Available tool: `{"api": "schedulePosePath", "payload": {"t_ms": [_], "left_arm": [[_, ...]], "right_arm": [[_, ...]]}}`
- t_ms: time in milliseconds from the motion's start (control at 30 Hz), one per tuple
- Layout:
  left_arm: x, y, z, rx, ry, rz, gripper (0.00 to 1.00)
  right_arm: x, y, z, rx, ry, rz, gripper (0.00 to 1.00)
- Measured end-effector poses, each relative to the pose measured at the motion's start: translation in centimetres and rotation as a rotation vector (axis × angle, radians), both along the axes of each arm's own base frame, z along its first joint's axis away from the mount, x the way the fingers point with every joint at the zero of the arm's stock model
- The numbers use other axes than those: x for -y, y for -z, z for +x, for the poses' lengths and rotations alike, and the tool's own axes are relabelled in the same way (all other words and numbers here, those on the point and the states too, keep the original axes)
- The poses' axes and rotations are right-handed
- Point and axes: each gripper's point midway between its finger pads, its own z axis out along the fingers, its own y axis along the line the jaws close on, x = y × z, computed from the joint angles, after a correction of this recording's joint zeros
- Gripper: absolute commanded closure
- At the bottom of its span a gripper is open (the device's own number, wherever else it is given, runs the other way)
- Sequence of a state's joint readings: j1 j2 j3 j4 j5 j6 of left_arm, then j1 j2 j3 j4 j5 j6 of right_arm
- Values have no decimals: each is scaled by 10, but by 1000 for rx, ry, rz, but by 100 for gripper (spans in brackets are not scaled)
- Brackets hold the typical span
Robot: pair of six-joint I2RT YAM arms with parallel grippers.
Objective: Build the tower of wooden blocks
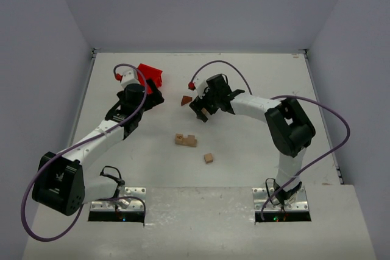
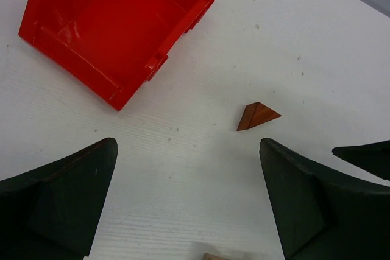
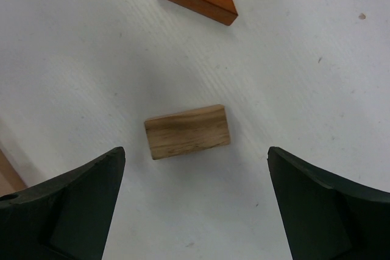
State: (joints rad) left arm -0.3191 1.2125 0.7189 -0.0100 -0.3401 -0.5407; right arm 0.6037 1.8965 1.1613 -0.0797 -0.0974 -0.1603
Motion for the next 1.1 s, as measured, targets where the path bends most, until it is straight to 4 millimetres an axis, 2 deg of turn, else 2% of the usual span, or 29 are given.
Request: {"api": "schedulePosePath", "payload": {"t_ms": [133, 367, 467, 500, 567, 600, 667, 767, 867, 967, 1033, 1100], "left_arm": [[2, -1, 1, 5, 12, -2, 0], [3, -1, 2, 6, 21, 1, 0], [4, -1, 2, 6, 23, 0, 0], [4, -1, 2, 6, 23, 0, 0], [4, -1, 2, 7, 24, -1, 0], [4, -1, 2, 7, 24, -1, 0], [4, -1, 2, 8, 25, -2, 0], [4, -1, 2, 10, 26, -3, 0], [5, -2, 2, 11, 26, -3, 0], [5, -2, 3, 12, 27, -4, 0], [6, -2, 2, 12, 32, -6, 0], [7, -2, 3, 14, 40, -10, 0]], "right_arm": [[4, 7, 9, -29, -66, 5, 1], [-5, 36, 2, -88, -178, -41, 2], [-9, 37, 3, -97, -193, -41, 13], [-9, 36, 4, -94, -194, -42, 20], [-8, 36, 4, -95, -192, -45, 41], [-8, 36, 4, -97, -189, -47, 43], [-6, 37, 3, -103, -181, -53, 58], [-3, 36, 3, -111, -144, -61, 63], [0, 29, 2, -117, -91, -69, 63], [-5, 13, -4, -84, -92, -57, 63], [-13, -2, -15, -53, -152, -40, 62], [-25, -22, -30, -8, -284, -12, 62]]}}
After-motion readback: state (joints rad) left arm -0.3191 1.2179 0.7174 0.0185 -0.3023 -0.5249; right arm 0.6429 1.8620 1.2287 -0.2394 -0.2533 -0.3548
